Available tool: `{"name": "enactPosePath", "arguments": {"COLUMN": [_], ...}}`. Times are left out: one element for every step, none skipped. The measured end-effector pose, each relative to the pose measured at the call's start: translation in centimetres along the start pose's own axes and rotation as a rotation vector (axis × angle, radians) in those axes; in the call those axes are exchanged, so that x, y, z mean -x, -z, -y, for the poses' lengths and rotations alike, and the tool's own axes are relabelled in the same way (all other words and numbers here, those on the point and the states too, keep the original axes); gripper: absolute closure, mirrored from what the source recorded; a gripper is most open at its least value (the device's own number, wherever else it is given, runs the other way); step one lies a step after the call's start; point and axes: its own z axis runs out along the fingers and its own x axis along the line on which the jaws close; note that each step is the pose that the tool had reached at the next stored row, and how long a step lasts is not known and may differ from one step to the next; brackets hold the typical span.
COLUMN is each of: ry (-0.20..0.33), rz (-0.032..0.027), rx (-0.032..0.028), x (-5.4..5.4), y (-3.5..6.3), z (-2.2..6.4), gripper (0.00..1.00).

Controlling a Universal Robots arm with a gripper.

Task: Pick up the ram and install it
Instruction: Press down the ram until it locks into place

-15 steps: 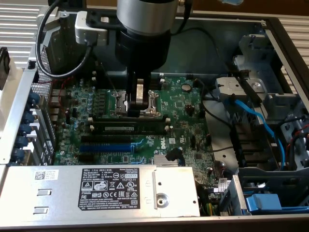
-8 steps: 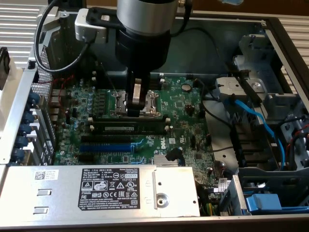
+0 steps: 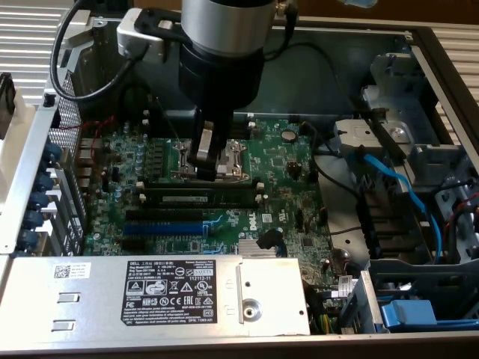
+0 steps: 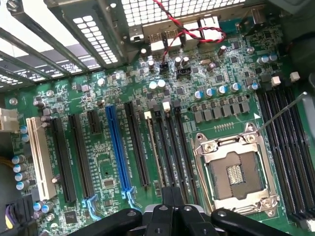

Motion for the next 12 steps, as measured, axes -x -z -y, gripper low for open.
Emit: {"name": "enactPosePath", "arguments": {"ry": [-0.018,-0.035,-0.052,-0.07,-0.088,-0.105,-0.122,-0.138,-0.155,-0.172,-0.19,-0.207], "rz": [0.0011,0.0021,0.0034,0.0046,0.0058,0.0069,0.0081,0.0091,0.0103,0.0113,0.0126,0.0137], "rx": [0.0002,0.0004,0.0006,0.0008,0.001,0.0012,0.0013,0.0015,0.0017,0.0019,0.0021,0.0022], "x": [0.0,0.0,0.0,0.0,0.0,0.0,0.0,0.0,0.0,0.0,0.0,0.0], "y": [-0.02,-0.03,-0.05,-0.08,-0.1,-0.12,-0.15,-0.17,-0.19,-0.22,-0.26,-0.29], "z": [0.0,0.0,0.0,0.0,0.01,0.01,0.01,0.01,0.01,0.01,0.02,0.02], "gripper": [0.9,0.9,0.9,0.9,0.9,0.9,0.9,0.9,0.9,0.9,0.9,0.9]}}
